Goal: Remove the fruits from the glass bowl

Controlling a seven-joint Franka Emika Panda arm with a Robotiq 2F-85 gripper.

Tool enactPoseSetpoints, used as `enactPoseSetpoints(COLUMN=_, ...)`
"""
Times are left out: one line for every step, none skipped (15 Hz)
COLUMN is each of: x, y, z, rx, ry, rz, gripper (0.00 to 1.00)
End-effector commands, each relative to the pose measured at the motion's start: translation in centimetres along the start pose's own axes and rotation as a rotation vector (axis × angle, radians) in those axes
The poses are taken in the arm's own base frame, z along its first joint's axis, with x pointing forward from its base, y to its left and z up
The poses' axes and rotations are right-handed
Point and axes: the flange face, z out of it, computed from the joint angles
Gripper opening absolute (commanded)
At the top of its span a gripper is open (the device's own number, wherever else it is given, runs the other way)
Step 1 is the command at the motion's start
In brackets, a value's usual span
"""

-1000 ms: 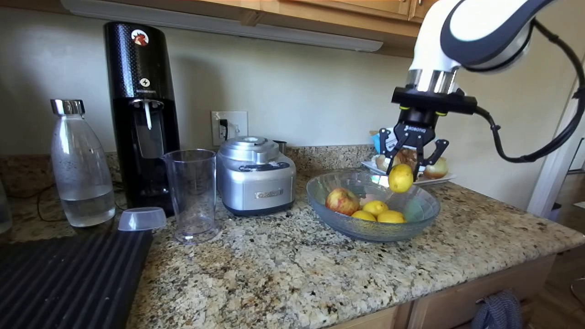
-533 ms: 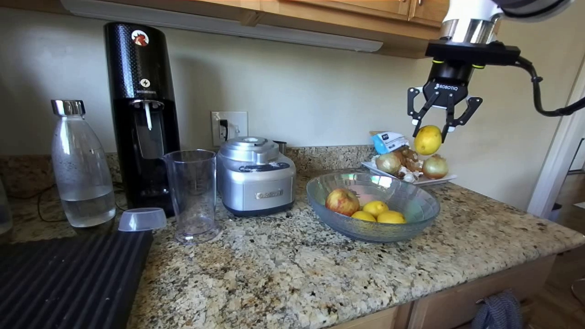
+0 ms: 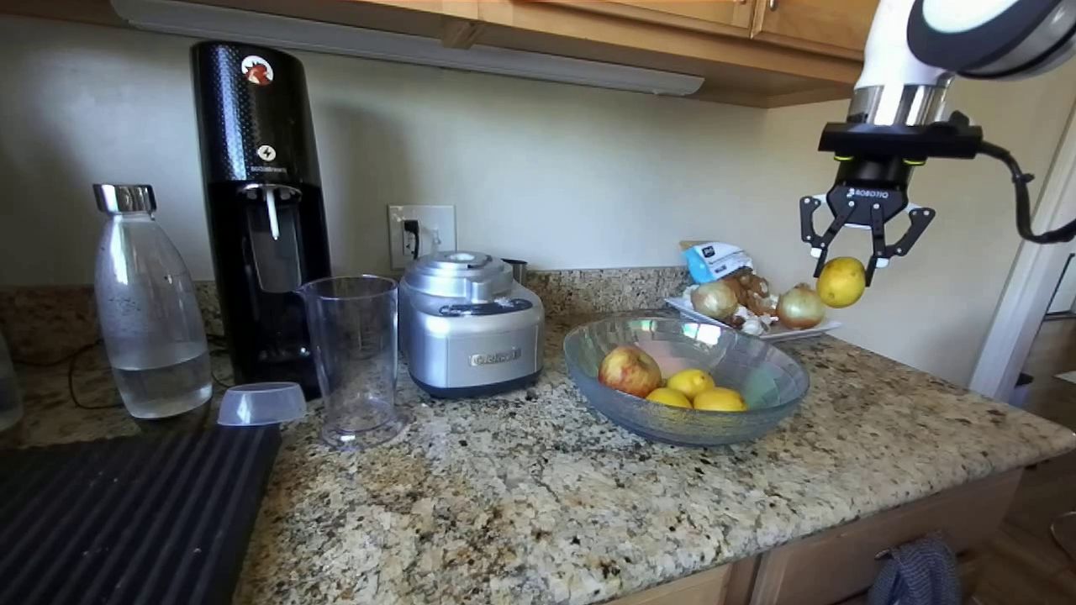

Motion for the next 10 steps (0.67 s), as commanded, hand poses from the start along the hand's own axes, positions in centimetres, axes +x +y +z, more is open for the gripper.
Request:
enactPoseSetpoints(x=1.9, y=1.6, z=4.4, rx=0.008, ry=0.016, rz=0.089, gripper=0.28)
enactPoseSetpoints(x=2.3, y=1.6, z=5.6, rx=0.008, ry=0.012, rz=0.107, gripper=0.28)
enactPoseSetpoints(x=2.8, y=1.6, z=7.2, rx=0.013, ry=0.014, rz=0.125, gripper=0.28)
enactPoseSetpoints(x=3.1, y=1.6, z=8.4, rx=0.016, ry=0.015, rz=0.139, gripper=0.28)
enactPoseSetpoints(x=3.5, y=1.5, z=9.8, rx=0.024, ry=0.021, rz=0.153, gripper=0.28)
enactPoseSetpoints(x=3.7, y=1.3, z=10.9, rx=0.029, ry=0.019, rz=0.163, gripper=0.28)
enactPoseSetpoints(x=4.1, y=1.1, z=12.1, rx=0.036, ry=0.021, rz=0.168, gripper=0.28)
enactPoseSetpoints(x=4.3, y=1.0, z=13.0, rx=0.041, ry=0.025, rz=0.174, gripper=0.28)
enactPoseSetpoints(x=4.6, y=0.7, z=13.9, rx=0.047, ry=0.028, rz=0.18, gripper=0.28)
enactPoseSetpoints(x=4.8, y=0.6, z=14.7, rx=0.052, ry=0.027, rz=0.183, gripper=0.28)
